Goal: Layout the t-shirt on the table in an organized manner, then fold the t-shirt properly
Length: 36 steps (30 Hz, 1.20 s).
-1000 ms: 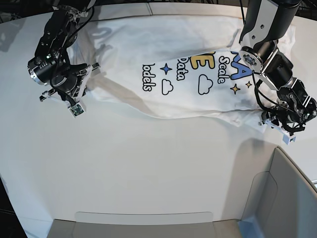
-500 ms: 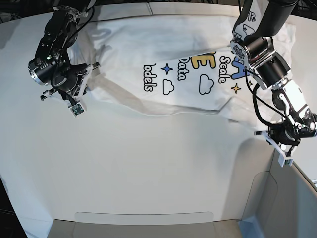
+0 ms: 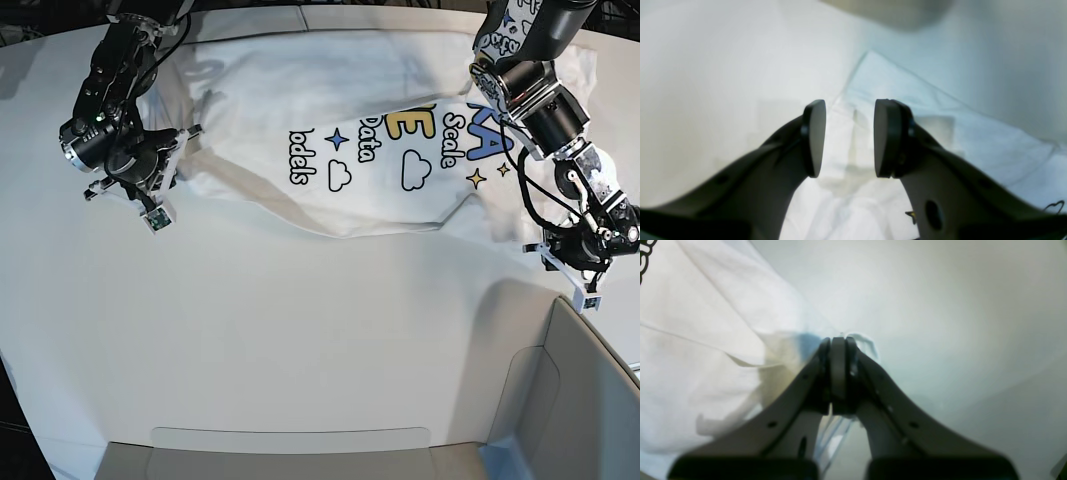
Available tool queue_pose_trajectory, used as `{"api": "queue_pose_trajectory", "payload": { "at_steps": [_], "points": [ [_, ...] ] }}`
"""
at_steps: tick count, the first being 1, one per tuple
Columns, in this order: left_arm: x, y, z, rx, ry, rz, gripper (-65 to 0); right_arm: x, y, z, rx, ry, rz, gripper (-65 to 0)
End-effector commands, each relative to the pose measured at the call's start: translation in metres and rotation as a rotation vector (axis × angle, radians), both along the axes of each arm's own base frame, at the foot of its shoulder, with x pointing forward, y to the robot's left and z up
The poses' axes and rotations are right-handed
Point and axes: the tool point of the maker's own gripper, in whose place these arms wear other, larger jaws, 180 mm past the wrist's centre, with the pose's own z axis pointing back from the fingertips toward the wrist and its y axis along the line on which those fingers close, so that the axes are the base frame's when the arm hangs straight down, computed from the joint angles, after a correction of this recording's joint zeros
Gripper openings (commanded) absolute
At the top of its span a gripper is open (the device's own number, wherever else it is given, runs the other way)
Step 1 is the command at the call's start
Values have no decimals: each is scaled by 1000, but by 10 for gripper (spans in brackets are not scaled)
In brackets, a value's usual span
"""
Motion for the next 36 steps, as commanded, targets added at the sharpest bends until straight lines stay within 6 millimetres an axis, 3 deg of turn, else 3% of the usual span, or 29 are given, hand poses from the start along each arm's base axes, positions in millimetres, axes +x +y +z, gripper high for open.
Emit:
{"api": "queue_pose_trajectory", "payload": {
  "at_steps": [1,8,14,21,29,36],
  "points": [
    [12,3,12,2,-42,-3,-400,5,0,7,-4,-32,18,-650],
    [13,-10,-24,-86,-2,-14,-400,4,0,7,-6,-29,16,-650],
    [6,1,-30,-137,-17,53,-400,4,0,7,-6,-29,16,-650],
    [2,-7,-51,-195,11,60,-402,4,0,7,-6,-29,16,-650],
    [10,-8,-44,-201,-2,58,-416,4,0,7,-6,-29,16,-650],
    [11,10,-30,-260,-55,151,-416,4,0,6,-6,-28,16,-650]
  ]
}}
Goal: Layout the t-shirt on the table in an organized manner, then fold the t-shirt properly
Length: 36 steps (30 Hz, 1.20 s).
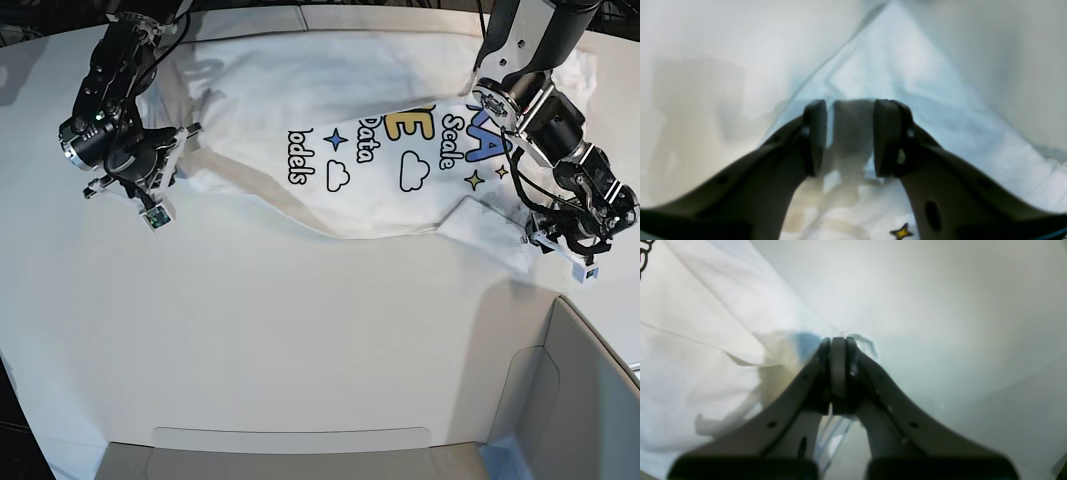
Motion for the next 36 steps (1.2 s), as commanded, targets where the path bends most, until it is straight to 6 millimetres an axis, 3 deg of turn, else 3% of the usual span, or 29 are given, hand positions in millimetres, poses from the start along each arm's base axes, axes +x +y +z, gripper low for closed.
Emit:
{"api": "queue_pose_trajectory", "payload": {
  "at_steps": [1,19,27,34,36],
  "points": [
    [21,8,26,18,-85,7,-416,6,0,8,-3,-35,17,-650],
    [14,0,18,-12,-40,-1,-416,7,1,9,-3,-38,18,-650],
    [18,-36,-2,-176,-39,-37,-417,6,1,8,-3,-35,18,-650],
    [19,-40,-3,-183,-36,-41,-420,6,-5,8,-20,-33,17,-650],
    [19,-37,-2,-177,-39,-39,-459,6,-6,9,-24,-33,17,-650]
  ]
}}
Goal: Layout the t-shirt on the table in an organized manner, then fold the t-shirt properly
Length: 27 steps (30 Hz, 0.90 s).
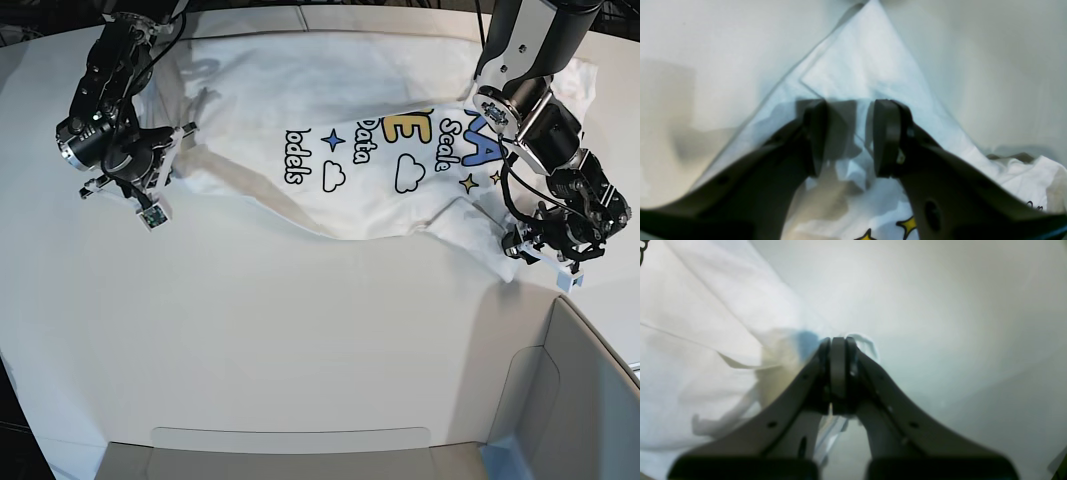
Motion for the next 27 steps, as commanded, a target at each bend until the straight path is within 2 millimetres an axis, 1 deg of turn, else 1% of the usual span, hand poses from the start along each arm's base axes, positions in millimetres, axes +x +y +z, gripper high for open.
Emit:
{"api": "queue_pose_trajectory", "payload": {
  "at_steps": [1,5,6,12,13,15,19,22,24,25,27],
  "points": [
    [3,4,5,16,5,-9,-487,6,0,8,-6,-34,17,-650],
    [3,4,5,19,2,-8,-621,6,1,8,-3,-34,18,-650],
    [3,3,4,17,4,-9,-633,7,2,8,-3,-36,19,-650],
    [4,6,7,25,-2,-6,-635,7,1,9,-4,-37,20,-650],
    [5,10,11,37,-11,-1,-641,7,1,9,-4,-37,20,-650],
    [7,19,22,70,-42,16,-650,7,0,9,-6,-37,18,-650],
    [13,41,60,176,-124,48,-650,7,0,9,-6,-37,18,-650],
    [11,49,75,218,-136,55,-650,7,1,8,-4,-36,18,-650],
    [9,49,77,227,-130,52,-650,7,2,8,-2,-36,19,-650],
    [10,47,76,233,-124,37,-650,8,2,9,-2,-37,19,-650],
    [7,40,69,256,-98,-6,-650,8,2,9,-1,-39,19,-650]
  ]
}}
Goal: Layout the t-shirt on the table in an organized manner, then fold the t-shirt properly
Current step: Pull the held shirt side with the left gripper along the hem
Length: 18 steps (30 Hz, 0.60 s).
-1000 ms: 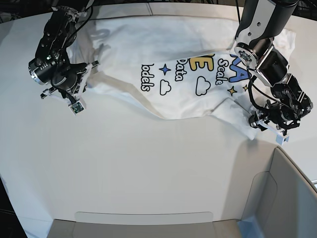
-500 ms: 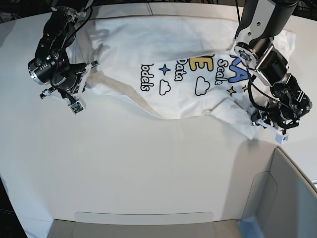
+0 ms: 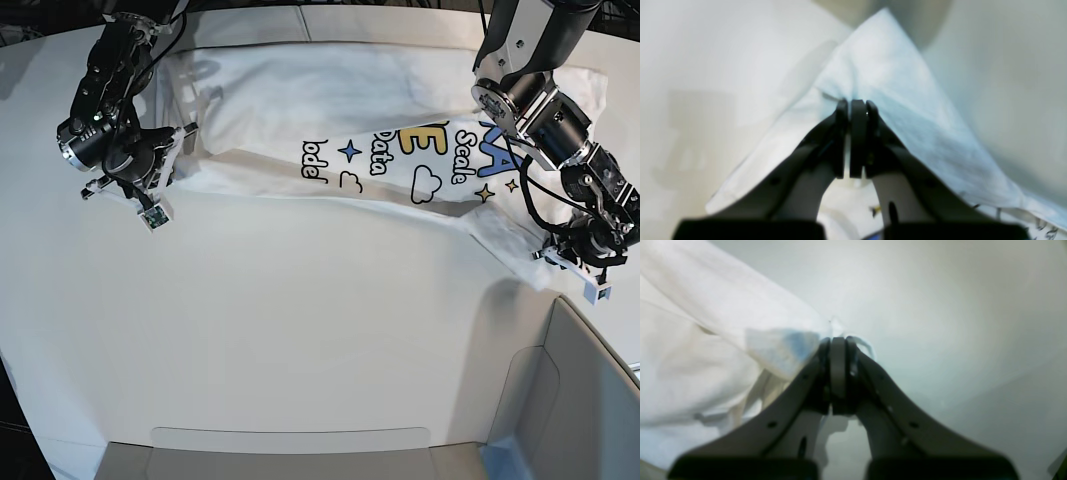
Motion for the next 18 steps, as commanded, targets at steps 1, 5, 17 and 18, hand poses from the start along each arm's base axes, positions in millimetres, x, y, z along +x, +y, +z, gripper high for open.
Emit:
{"api": "queue_pose_trajectory", "payload": {
  "at_steps": [1,5,17,18],
  "points": [
    [10,2,15,39,-41,-21,-650,8,1,9,-2,-39,15,-650],
    [6,-14,4,95,-8,-104,-650,7,1,9,-4,-37,17,-650],
    [4,-14,-2,105,-32,-106,-484,7,1,8,-5,-35,17,-650],
    [9,-10,5,102,-52,-90,-480,7,1,8,-5,-35,17,-650]
  ]
}}
